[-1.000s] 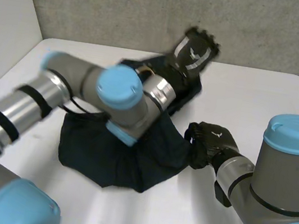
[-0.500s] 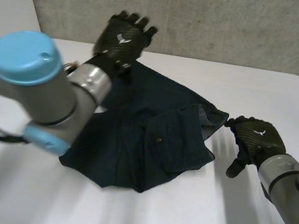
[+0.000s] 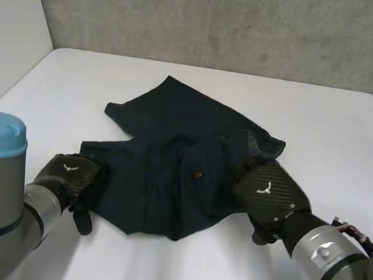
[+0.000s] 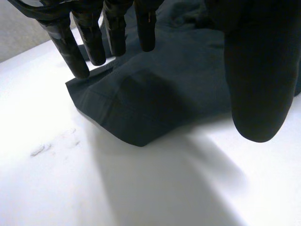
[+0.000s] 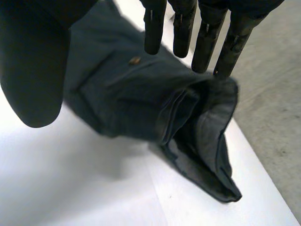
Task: Fold the shorts.
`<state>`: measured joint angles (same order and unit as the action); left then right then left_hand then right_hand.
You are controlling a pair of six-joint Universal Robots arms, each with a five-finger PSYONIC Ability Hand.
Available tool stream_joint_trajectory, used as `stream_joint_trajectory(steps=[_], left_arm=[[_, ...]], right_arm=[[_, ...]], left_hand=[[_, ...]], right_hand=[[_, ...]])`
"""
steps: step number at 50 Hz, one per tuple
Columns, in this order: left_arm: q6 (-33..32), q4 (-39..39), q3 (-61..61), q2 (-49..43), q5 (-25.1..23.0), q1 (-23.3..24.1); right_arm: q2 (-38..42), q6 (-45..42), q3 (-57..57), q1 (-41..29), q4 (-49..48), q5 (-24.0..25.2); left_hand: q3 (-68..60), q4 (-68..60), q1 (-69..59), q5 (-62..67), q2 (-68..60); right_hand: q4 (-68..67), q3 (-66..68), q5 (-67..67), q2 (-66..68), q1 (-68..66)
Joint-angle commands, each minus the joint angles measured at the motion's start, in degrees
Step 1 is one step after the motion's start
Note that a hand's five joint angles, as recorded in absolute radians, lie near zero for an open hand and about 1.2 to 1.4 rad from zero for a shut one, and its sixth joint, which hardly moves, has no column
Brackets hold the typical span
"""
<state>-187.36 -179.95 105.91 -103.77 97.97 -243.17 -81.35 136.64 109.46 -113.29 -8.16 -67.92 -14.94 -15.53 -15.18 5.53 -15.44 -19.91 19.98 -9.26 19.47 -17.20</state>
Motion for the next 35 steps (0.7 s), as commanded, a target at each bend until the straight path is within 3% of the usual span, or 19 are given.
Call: stream_joint_trajectory(steps=[1,7,8,11,12,13,17,22,26,32,35], left_arm=[[-0.20,-9.53,0.09,-3.36,-0.33,-0.20],[-0.37,-10.16,-2.02,-7.50,-0.33,-0.11],[-0.37,-10.16,-2.28,-7.94,-0.33,-0.11],[-0.46,-10.16,-3.42,-9.70,-0.33,0.07],[-0.46,-10.25,-3.77,-10.14,-0.33,0.15],[-0.46,-10.16,-4.30,-10.66,-0.41,0.24],[-1.07,-9.90,-5.18,-10.85,-0.42,0.59],[-7.04,-7.44,-7.20,-7.69,-0.50,1.82],[-11.35,-5.42,-10.01,0.74,-0.59,2.35],[-12.15,-2.00,-15.28,9.18,-0.59,1.74],[-12.15,5.02,-19.32,14.45,-2.17,1.91]], right_arm=[[8.74,-6.12,-2.50,0.09,-4.31,-0.72],[13.66,-6.65,-3.99,0.09,-9.68,-0.90],[14.89,-6.65,-4.60,0.09,-10.90,-0.99],[16.39,-6.04,-5.75,0.09,-12.58,-0.99],[16.74,-6.03,-6.45,0.09,-13.54,-1.16],[16.75,-5.95,-6.72,0.18,-13.98,-1.25],[16.39,-4.63,-8.65,0.09,-14.52,-2.48],[14.47,-0.77,-10.58,0.00,-13.20,-5.73],[8.32,4.94,-13.04,0.00,-9.43,-8.28],[3.30,13.64,-20.68,0.97,5.41,-8.72],[-1.60,17.24,-27.08,0.88,13.83,-8.55]], left_hand=[[-4.69,-4.10,-4.44,4.10,-4.19],[-7.89,-7.30,-7.64,7.30,-7.39],[-8.23,-7.64,-7.98,7.63,-7.72],[-22.81,-22.22,-22.56,22.22,-22.31],[-29.03,-28.43,-28.78,28.43,-28.52],[-41.74,-41.15,-41.50,41.15,-41.24],[-65.00,-64.41,-64.75,64.41,-64.50],[-65.06,-64.47,-64.82,64.47,-64.56],[-65.06,-64.47,-64.82,64.47,-64.56],[-65.06,-64.47,-64.82,64.47,-64.56],[-65.06,-64.47,-64.82,64.47,-64.56]], right_hand=[[-9.00,8.94,-9.66,9.45,-11.72],[-14.55,14.48,-15.20,14.99,-17.26],[-20.89,20.83,-21.55,21.33,-23.60],[-41.74,41.68,-42.40,42.19,-44.46],[-55.30,55.24,-55.96,55.74,-58.01],[-60.04,59.97,-60.70,60.48,-62.75],[-60.09,60.02,-60.74,60.53,-62.80],[-60.09,60.02,-60.74,60.53,-62.80],[-60.09,60.02,-60.74,60.53,-62.80],[-60.09,60.02,-60.74,60.53,-62.80],[-60.09,60.02,-60.74,60.53,-62.80]])
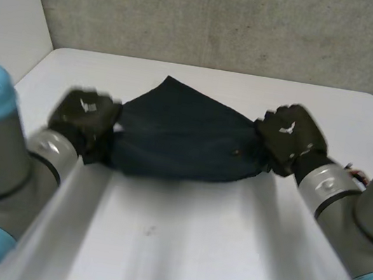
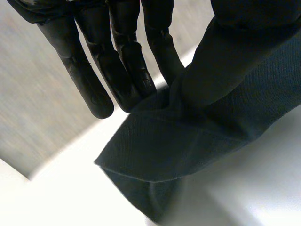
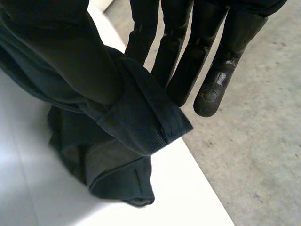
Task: Fold the shorts.
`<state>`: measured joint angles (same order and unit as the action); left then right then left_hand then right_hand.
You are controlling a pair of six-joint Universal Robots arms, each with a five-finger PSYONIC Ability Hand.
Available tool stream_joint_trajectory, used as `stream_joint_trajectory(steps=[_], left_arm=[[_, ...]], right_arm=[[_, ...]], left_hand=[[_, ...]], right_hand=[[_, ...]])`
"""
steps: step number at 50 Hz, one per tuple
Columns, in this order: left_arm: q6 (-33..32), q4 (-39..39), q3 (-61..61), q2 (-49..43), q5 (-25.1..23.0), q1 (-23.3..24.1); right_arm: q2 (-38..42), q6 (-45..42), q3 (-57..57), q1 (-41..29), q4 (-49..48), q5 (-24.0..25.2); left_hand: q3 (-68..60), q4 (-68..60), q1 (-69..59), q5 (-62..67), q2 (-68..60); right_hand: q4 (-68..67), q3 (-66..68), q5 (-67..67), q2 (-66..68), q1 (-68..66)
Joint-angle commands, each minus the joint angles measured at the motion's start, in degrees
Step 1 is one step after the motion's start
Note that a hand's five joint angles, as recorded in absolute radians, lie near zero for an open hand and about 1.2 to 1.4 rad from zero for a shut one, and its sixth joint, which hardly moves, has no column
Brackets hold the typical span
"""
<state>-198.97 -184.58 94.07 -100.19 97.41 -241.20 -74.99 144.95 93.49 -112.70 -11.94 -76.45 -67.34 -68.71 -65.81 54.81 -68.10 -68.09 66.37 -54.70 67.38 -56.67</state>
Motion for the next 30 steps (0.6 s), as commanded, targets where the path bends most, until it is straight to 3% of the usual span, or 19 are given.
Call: stream_joint_trajectory(steps=[1,6,12,22,30], left_arm=[[-0.54,11.51,-8.98,12.11,-2.13,0.12],[0.08,21.70,-21.26,17.83,-7.13,-0.05],[2.01,24.18,-32.53,16.53,-7.50,-0.58],[2.10,24.09,-43.26,-2.62,-6.62,-2.34],[2.10,21.20,-53.89,-21.96,-6.97,-4.27]], right_arm=[[-9.46,9.38,-12.88,0.29,19.57,0.16],[-15.79,10.44,-24.57,0.11,28.54,-0.19],[-16.60,12.63,-33.01,0.73,31.10,-0.28],[-5.79,12.99,-34.43,1.87,30.66,-3.00],[8.44,12.73,-40.31,-0.50,25.40,-7.48]], left_hand=[[-12.66,-11.29,-14.19,15.19,-11.90],[-12.66,-11.29,-14.19,15.19,-11.90],[-12.66,-11.29,-14.19,15.19,-11.90],[-12.66,-11.29,-14.19,15.19,-11.90],[-12.66,-11.29,-14.19,15.19,-11.90]], right_hand=[[-11.91,13.63,-15.30,12.62,-23.33],[-11.91,13.63,-15.30,12.62,-23.33],[-11.91,13.63,-15.30,12.62,-23.33],[-11.91,13.63,-15.30,12.62,-23.33],[-11.91,13.63,-15.30,12.62,-23.33]])
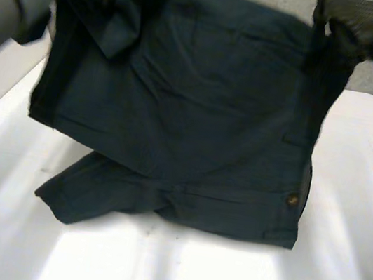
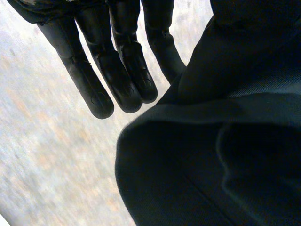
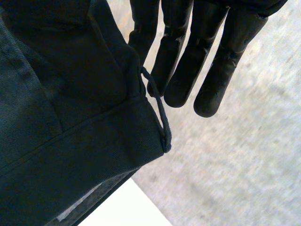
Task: Fold the shorts.
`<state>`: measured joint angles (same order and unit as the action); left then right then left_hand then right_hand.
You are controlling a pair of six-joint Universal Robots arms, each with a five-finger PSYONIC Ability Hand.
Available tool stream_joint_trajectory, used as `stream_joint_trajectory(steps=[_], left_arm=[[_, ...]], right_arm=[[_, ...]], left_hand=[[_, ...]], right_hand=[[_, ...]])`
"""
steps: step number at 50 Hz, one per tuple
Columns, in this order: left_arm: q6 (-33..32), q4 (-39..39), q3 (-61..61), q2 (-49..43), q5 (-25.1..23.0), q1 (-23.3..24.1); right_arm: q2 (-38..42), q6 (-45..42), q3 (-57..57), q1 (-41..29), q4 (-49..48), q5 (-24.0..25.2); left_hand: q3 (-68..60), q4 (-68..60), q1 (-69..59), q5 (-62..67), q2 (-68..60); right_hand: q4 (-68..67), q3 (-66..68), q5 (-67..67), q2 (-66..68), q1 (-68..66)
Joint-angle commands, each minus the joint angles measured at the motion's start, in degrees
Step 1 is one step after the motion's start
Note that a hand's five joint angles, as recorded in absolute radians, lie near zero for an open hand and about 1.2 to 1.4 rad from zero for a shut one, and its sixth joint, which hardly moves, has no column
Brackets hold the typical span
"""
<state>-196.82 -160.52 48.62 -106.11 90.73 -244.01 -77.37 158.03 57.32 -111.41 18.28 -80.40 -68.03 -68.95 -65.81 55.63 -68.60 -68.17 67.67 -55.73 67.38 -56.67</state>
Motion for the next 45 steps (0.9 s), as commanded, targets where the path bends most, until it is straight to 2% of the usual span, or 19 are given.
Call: stream_joint_trajectory(steps=[1,7,8,11,12,13,14,15,19,24,28,33,39,45], left_arm=[[-0.22,-4.26,-9.59,-18.06,-0.29,-1.56],[-0.31,-16.21,-18.99,-31.51,0.23,-1.47],[-0.31,-21.71,-23.09,-35.36,0.58,-1.29],[-0.31,-28.78,-26.46,-38.64,0.41,-0.68],[-0.31,-30.36,-26.82,-39.17,0.59,-0.68],[-0.40,-32.99,-26.91,-39.78,0.50,-0.59],[-0.40,-34.15,-26.82,-39.96,0.50,-0.50],[-0.40,-35.12,-26.65,-40.05,0.24,-0.41],[-0.31,-35.57,-25.77,-40.23,0.94,0.46],[0.12,-30.39,-19.10,-38.83,2.17,1.17],[1.18,-26.26,-10.93,-32.51,3.31,0.82],[5.04,-21.78,6.61,-21.63,3.23,0.03],[7.42,-18.52,25.09,-11.06,3.14,0.29],[10.49,-17.37,41.10,-4.02,2.70,0.73]], right_arm=[[13.88,-0.70,-5.19,-1.88,-7.71,-4.66],[25.41,-2.81,-10.29,-2.49,-19.40,-8.62],[27.86,-3.69,-10.99,-2.67,-25.34,-9.85],[30.16,-4.83,-10.91,-2.93,-35.04,-11.09],[31.22,-5.80,-9.78,-2.85,-41.51,-10.48],[31.66,-6.15,-9.33,-2.93,-44.19,-10.30],[32.19,-6.68,-9.07,-2.93,-46.39,-10.39],[32.80,-7.29,-8.72,-2.85,-47.80,-10.39],[33.51,-9.58,-7.05,-2.93,-47.03,-10.04],[28.00,-8.89,-1.70,-2.85,-36.51,-10.48],[22.01,-6.86,5.42,-2.41,-28.93,-9.95],[14.63,-4.93,14.65,-2.23,-21.55,-8.72],[10.40,-5.10,24.75,-0.74,-13.29,-1.97],[10.13,-5.45,31.09,3.21,-12.31,4.90]], left_hand=[[-11.97,-11.05,-14.19,14.37,-11.40],[-11.97,-11.05,-14.19,14.37,-11.40],[-11.97,-11.05,-14.19,14.37,-11.40],[-11.97,-11.05,-14.19,14.37,-11.40],[-6.83,-5.91,-9.05,9.23,-6.26],[38.85,39.77,36.63,-36.45,39.42],[58.03,58.95,55.81,-55.63,58.60],[58.03,58.95,55.81,-55.63,58.60],[58.03,58.95,55.81,-55.63,58.60],[58.03,58.95,55.81,-55.63,58.60],[58.03,58.95,55.81,-55.63,58.60],[57.98,58.90,55.77,-55.59,58.56],[54.29,55.21,52.07,-51.89,54.87],[47.74,48.66,45.53,-45.35,48.32]], right_hand=[[-11.83,12.33,-14.27,12.62,-23.33],[-11.83,12.33,-14.27,12.62,-23.33],[-11.83,12.33,-14.27,12.62,-23.33],[-11.83,12.33,-14.27,12.62,-23.33],[-3.73,4.23,-6.17,4.51,-15.23],[19.50,-19.00,17.05,-18.71,8.00],[40.71,-40.21,38.27,-39.93,29.21],[58.17,-57.67,55.73,-57.38,46.67],[58.17,-57.67,55.73,-57.38,46.67],[58.17,-57.67,55.73,-57.38,46.67],[58.17,-57.67,55.73,-57.38,46.67],[58.17,-57.67,55.73,-57.38,46.67],[56.45,-55.95,54.01,-55.67,44.95],[36.75,-36.25,34.31,-35.97,25.25]])
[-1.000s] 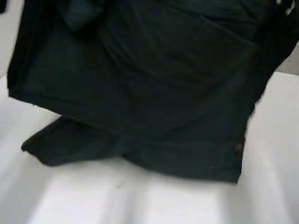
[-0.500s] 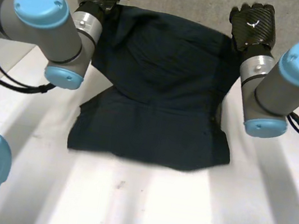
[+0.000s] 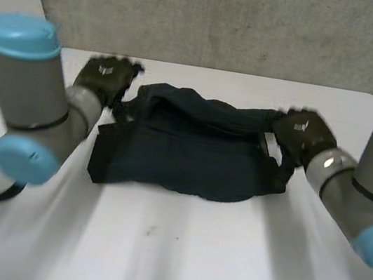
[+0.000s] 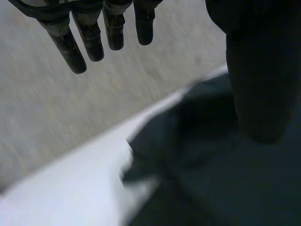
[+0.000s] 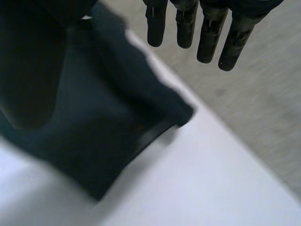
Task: Fold the shorts.
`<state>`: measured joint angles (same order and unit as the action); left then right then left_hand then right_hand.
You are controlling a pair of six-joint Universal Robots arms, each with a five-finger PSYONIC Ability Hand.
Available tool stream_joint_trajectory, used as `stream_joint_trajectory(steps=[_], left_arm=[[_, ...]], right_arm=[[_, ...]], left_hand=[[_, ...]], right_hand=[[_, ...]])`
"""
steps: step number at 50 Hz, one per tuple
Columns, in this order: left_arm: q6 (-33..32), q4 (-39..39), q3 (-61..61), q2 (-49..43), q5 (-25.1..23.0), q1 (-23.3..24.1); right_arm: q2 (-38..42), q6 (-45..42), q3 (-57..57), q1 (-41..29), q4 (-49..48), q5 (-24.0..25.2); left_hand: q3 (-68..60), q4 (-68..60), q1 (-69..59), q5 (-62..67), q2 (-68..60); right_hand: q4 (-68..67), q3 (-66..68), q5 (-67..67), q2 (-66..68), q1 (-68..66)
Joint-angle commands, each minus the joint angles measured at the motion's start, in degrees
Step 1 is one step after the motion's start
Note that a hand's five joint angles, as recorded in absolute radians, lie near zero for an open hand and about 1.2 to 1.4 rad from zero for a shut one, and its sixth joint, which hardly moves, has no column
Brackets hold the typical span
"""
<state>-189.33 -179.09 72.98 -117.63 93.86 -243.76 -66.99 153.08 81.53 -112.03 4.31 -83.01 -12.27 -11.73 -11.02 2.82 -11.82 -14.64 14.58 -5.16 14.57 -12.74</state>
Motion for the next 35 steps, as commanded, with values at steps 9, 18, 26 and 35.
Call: stream_joint_trajectory(steps=[9,18,26,35], left_arm=[[5.64,0.15,26.07,7.76,-0.53,2.06],[5.64,-4.33,22.83,1.35,-0.52,1.53],[5.38,-5.66,17.03,-2.34,-0.53,1.01],[4.85,-5.13,8.16,-9.01,-0.44,0.83]], right_arm=[[4.41,-0.50,8.47,5.50,-3.34,11.29],[9.33,-0.41,6.54,5.59,-10.72,11.91],[14.16,-0.41,1.45,5.15,-11.26,11.91],[17.77,-0.59,-3.39,4.80,-11.26,11.73]], left_hand=[[-12.91,-13.46,-14.16,12.37,-13.36],[-8.37,-8.92,-9.62,7.83,-8.82],[-6.69,-7.24,-7.94,6.15,-7.14],[-5.85,-6.39,-7.10,5.31,-6.30]], right_hand=[[-28.58,28.64,-28.06,28.65,-30.49],[-27.58,27.64,-27.06,27.65,-29.48],[-20.85,20.91,-20.33,20.92,-22.75],[-20.67,20.73,-20.15,20.74,-22.58]])
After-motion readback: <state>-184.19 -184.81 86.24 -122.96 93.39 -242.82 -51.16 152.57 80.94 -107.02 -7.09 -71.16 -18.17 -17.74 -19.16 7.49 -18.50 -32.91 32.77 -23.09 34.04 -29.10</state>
